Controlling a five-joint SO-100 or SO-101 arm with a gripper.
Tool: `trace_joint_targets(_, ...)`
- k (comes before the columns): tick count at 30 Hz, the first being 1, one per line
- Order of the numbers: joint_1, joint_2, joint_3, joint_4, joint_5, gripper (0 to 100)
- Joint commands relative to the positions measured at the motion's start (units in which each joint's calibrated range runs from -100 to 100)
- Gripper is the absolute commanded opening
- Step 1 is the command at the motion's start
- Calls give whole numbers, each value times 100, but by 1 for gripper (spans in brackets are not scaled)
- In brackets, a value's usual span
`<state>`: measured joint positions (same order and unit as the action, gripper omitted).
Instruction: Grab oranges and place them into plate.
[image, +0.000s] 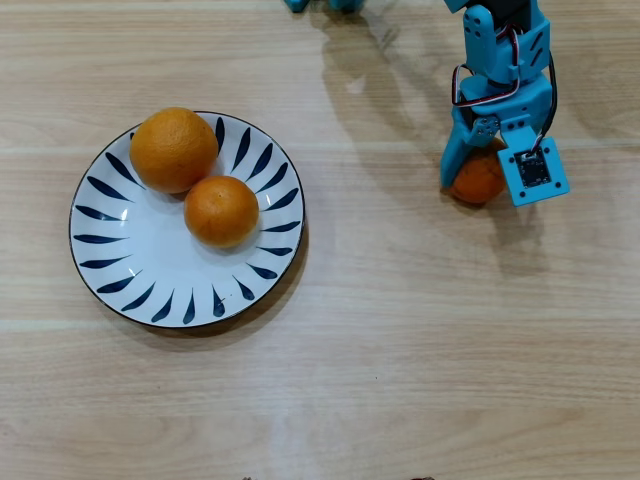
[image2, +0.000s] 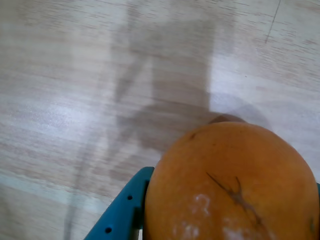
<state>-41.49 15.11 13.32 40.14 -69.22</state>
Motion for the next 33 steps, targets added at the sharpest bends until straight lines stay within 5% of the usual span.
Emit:
trace_joint_targets(1,133,-209,-287,-56,304,28)
trace_joint_targets(9,819,-1004,-305,-56,953,28)
trace_joint_targets(25,3399,-2804,-341,-142,4042,28)
trace_joint_targets(33,4343,-2542,-920,-142,4722,28)
